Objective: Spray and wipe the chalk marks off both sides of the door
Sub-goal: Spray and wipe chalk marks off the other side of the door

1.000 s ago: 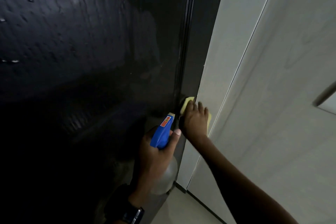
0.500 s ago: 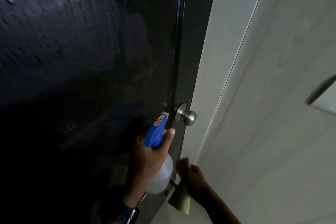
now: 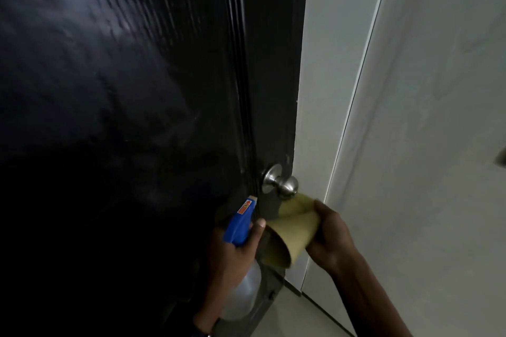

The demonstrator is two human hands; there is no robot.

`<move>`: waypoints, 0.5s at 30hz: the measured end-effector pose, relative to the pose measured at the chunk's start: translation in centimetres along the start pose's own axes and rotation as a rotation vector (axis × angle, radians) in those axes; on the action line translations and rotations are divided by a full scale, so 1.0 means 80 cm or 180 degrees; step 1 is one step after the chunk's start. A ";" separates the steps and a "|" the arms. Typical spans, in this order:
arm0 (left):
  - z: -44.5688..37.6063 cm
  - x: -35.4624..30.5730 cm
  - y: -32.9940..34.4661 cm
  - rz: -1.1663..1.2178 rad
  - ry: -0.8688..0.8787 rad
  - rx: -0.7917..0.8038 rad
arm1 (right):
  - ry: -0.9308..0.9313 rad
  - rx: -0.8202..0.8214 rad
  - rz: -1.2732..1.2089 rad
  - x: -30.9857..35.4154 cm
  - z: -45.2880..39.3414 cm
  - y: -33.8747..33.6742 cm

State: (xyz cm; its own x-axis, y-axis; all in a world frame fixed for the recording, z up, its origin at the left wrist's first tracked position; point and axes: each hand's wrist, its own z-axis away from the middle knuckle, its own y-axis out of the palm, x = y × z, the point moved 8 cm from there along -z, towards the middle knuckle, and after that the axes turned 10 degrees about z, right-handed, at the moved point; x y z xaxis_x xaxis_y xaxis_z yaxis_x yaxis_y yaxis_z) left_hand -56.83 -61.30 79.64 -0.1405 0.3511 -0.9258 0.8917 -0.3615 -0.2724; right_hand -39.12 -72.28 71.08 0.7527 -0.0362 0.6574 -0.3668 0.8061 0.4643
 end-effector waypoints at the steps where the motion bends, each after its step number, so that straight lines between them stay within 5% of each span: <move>1: 0.000 0.006 0.005 -0.0027 -0.0058 0.0046 | -0.0057 -0.0025 0.0055 -0.001 0.004 -0.013; 4: -0.002 0.002 0.011 -0.0226 0.0046 -0.0103 | -0.0753 -0.0417 0.0554 0.030 0.020 -0.027; 7: -0.001 -0.005 0.009 -0.0006 0.0133 -0.0387 | -0.2105 -0.0678 0.1166 0.100 0.064 0.017; 11: 0.010 -0.019 -0.008 0.0225 0.0344 -0.0806 | -0.3757 -0.0324 0.1500 0.165 0.096 0.152; 15: 0.025 -0.053 -0.018 -0.0051 0.0866 -0.0724 | -0.4475 -0.0149 0.2036 0.141 0.068 0.241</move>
State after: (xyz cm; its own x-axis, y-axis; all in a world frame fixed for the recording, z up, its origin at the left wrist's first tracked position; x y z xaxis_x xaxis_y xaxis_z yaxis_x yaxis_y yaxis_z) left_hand -58.35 -64.03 83.45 -0.0629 0.5834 -0.8097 0.9676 -0.1630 -0.1926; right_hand -40.66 -60.32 90.70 -0.6323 -0.1757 0.7545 -0.3792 0.9195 -0.1037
